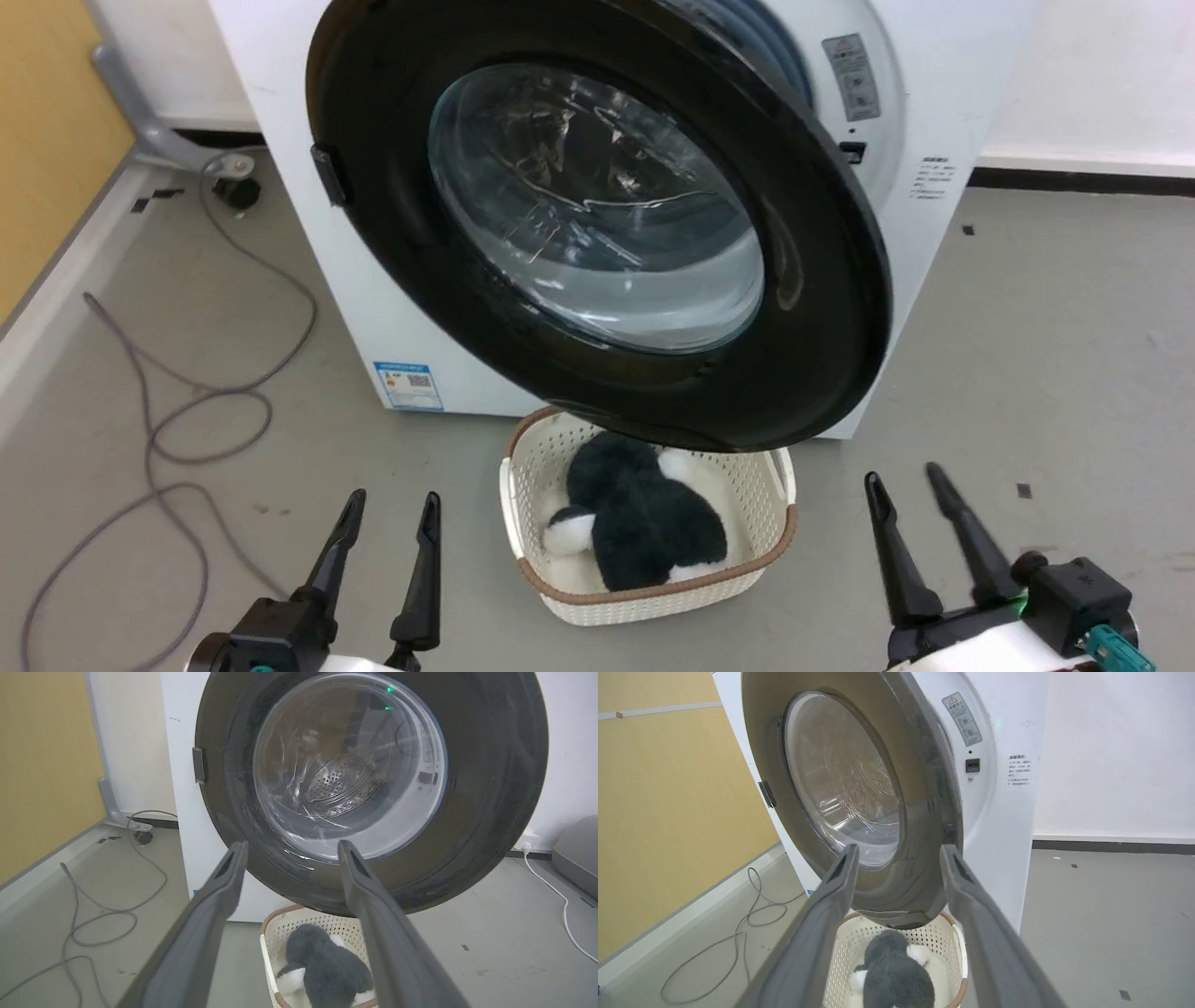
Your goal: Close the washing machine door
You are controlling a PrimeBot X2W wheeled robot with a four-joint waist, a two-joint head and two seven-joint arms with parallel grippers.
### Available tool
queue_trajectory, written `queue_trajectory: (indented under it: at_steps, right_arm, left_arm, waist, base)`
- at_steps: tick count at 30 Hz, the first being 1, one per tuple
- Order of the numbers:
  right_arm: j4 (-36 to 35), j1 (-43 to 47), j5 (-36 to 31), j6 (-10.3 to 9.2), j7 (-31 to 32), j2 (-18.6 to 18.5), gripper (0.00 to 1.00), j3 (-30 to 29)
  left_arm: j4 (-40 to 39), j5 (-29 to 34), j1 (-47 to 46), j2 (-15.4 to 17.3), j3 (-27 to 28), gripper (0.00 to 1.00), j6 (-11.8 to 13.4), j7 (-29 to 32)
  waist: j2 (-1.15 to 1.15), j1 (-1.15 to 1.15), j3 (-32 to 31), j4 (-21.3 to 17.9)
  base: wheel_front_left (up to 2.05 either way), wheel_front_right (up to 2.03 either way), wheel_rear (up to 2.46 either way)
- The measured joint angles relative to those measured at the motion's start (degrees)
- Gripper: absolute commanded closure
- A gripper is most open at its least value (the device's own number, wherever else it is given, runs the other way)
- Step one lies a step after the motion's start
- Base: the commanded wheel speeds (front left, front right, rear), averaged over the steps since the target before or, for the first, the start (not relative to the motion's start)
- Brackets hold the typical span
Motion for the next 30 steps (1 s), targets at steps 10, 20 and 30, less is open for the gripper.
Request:
queue_trajectory:
  at_steps: [10, 20, 30]
  right_arm:
    - [-0.57, -5.45, 3.01, 0.0, 0.77, -7.76, 1.0, 7.64]
    - [3.64, -19.13, 5.66, 0.01, 4.39, -15.97, 1.0, 12.45]
    - [10.37, -29.56, 13.16, 0.15, 7.25, -21.86, 1.0, 9.75]
  left_arm:
    - [0.92, 1.55, -2.65, -2.9, 0.48, 0.0, -1.55, 0.0]
    - [0.73, 2.38, -7.42, -4.08, -0.01, 0.0, -2.96, 0.0]
    - [-0.25, 1.89, -10.26, -4.42, -1.1, 0.0, -3.23, 0.0]
  waist:
    - [0.0, 0.0, 4.69, 2.49]
    - [0.0, 0.0, 11.29, 6.69]
    - [0.0, 0.0, 17.09, 11.25]
  base:
    - [0.0, 0.0, 0.0]
    - [0.0, 0.0, 0.0]
    - [0.0, 0.0, 0.0]
